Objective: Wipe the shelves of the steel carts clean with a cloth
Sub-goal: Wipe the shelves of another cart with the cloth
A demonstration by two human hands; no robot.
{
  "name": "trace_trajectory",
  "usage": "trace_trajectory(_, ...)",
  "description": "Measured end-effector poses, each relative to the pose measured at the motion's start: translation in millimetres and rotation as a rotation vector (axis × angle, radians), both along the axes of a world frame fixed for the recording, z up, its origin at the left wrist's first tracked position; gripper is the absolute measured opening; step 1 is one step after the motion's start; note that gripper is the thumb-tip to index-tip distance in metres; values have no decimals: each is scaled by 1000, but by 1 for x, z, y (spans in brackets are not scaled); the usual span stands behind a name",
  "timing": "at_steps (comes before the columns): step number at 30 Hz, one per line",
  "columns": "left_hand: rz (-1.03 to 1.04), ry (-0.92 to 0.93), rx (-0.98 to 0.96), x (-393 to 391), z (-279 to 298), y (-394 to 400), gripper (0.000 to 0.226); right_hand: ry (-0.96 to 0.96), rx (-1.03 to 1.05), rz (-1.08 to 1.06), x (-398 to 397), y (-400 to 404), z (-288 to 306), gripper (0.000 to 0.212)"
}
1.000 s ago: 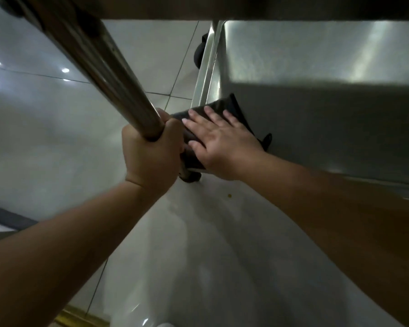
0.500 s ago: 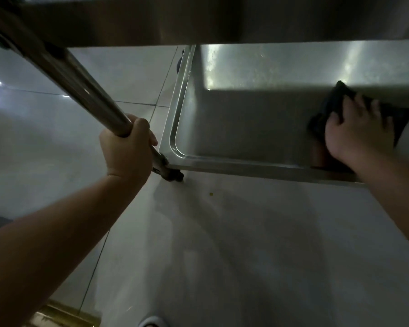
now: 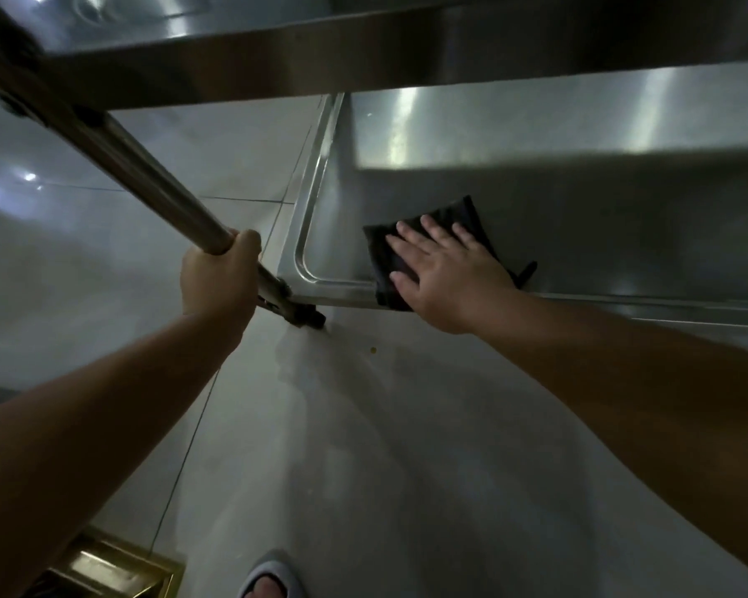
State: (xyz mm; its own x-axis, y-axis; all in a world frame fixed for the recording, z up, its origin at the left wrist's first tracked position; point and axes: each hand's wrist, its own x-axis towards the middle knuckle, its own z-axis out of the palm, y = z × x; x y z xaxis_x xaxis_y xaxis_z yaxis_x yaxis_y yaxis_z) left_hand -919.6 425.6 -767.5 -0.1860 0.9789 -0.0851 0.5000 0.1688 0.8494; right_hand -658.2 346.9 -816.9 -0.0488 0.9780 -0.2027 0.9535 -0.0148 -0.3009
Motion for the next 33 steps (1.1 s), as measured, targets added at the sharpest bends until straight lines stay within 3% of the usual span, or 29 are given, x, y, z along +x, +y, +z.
trace_trajectory(4,-15,230,-385,-6,-26,-30,66,-33,-4,-29,65,-33,-3,79)
trace_trajectory(7,-213,356,-698,9,-40,-63,53,-99,10,-88,129,-62,-7,79)
trace_trajectory(9,-435,484,-734,28,-41,-77,36,-132,10,-165,168,-81,-7,79)
trace_trajectory(14,-907,845,-485,93,-24,-91,28,-156,-52,-204,229,-113,-4,82)
trace_trajectory(19,-1127,752,-107,148,-13,-96,14,-113,-34,-244,213,-109,1,79)
trace_trajectory(22,-1080,663,117,181,-12,-95,9,-103,-17,-244,184,-97,3,74)
trace_trajectory(28,-802,488,255,260,-20,-89,10,-44,-1,-22,161,-89,5,64)
trace_trajectory(33,-842,429,254,300,-30,-109,10,-125,19,-245,248,-140,5,76)
